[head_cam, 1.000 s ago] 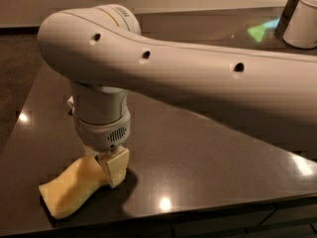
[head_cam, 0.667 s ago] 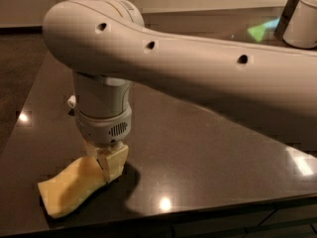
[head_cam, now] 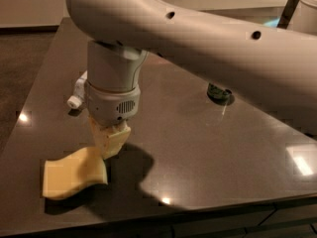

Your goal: Pick sponge

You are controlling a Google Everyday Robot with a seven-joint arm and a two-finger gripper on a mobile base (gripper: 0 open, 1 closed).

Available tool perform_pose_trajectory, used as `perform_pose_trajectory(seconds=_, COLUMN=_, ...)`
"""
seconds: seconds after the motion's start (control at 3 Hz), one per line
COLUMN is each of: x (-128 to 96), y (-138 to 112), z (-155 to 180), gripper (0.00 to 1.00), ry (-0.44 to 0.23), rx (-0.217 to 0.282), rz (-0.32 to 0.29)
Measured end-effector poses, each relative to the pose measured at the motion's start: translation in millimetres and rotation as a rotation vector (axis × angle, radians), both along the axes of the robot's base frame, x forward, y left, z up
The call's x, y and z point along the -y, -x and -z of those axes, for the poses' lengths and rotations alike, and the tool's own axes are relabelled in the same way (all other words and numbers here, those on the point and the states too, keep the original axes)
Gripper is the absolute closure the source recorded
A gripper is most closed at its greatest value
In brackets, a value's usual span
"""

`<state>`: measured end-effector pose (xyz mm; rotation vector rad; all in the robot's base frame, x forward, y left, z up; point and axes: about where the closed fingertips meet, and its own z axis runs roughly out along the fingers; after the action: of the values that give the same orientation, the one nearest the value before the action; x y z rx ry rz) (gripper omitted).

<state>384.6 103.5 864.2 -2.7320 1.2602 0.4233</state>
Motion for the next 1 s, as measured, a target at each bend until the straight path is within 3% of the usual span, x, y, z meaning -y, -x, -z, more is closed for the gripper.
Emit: perform_pose_trajectory(seconds=1.0, x=25, y=-61, z=-49, gripper=1.0, ry=-0.116, rx=-0.105, rz=0.14)
